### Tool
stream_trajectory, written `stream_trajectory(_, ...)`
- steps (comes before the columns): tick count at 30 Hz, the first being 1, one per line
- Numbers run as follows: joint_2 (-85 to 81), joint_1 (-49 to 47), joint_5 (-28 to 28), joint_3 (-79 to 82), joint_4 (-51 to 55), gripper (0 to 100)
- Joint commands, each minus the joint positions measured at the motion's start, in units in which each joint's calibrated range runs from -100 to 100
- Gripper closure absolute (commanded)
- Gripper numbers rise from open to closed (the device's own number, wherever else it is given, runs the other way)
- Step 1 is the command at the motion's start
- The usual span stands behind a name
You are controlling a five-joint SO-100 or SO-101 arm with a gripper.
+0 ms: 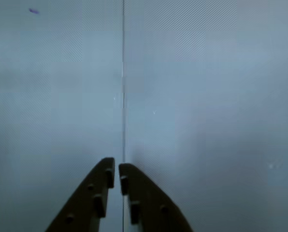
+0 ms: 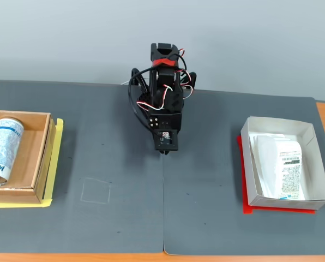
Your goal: Pick the can and put it in the brown box
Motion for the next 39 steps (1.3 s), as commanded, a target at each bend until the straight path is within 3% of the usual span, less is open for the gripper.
stream_trajectory(1, -0.9, -0.6, 0.0, -3.1, 0.7, 99)
stream_trajectory(39, -0.8, -1.9, -0.2, -3.2, 0.6, 99)
